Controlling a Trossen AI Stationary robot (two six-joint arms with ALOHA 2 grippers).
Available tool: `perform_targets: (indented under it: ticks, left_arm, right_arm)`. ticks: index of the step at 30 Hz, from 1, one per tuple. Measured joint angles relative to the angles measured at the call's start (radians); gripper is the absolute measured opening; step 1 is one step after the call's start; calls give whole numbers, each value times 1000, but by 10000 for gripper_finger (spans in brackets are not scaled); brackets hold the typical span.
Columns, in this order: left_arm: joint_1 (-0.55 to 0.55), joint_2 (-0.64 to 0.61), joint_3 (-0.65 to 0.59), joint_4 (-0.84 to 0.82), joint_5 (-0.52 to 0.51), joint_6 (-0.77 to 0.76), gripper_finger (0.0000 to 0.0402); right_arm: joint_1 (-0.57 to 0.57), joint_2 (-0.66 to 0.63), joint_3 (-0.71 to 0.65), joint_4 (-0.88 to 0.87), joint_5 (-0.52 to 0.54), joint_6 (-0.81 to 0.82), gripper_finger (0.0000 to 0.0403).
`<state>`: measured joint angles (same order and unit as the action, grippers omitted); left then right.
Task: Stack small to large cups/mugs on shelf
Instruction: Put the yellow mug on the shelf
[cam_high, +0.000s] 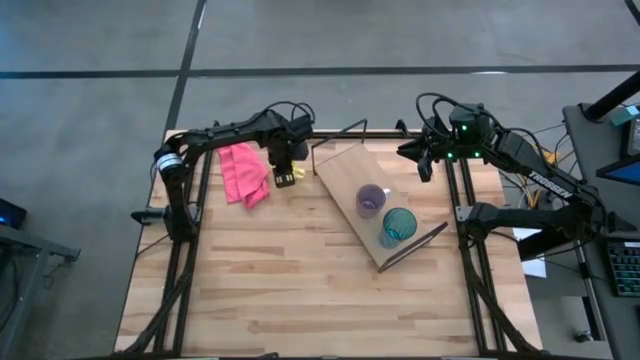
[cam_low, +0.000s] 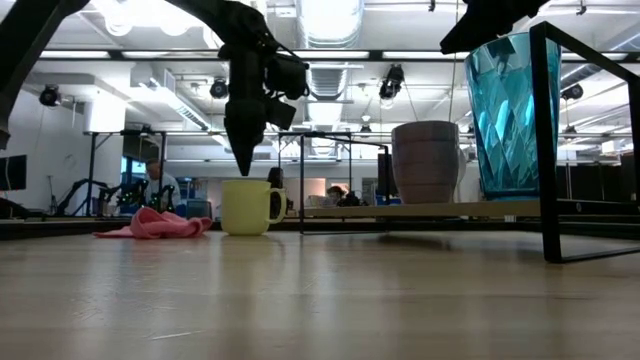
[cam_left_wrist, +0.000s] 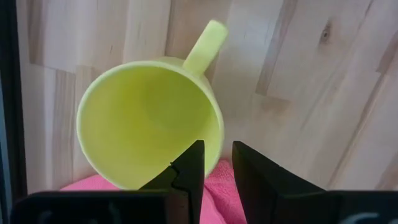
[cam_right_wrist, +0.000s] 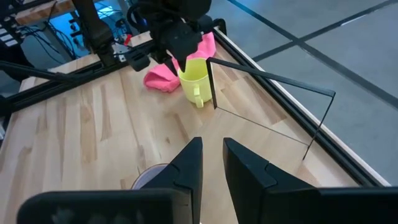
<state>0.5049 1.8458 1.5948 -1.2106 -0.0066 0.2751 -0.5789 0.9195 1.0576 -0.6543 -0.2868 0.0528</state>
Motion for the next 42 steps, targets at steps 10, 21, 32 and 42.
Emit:
perform_targets:
  ticks: [10, 21, 32, 42]
  left_arm:
    - [2, 0, -35, 38, 6, 20, 68]
    - [2, 0, -122, 110, 9, 21, 68]
    - [0, 0, -119, 141, 4, 19, 5]
    - [-35, -16, -39, 8, -1, -104, 1]
  right_arm:
    - [0, 0, 0, 0, 0, 13, 59]
    - [0, 0, 0, 0, 0, 19, 59]
    - [0, 0, -2, 0, 0, 19, 59]
    - [0, 0, -13, 0, 0, 18, 59]
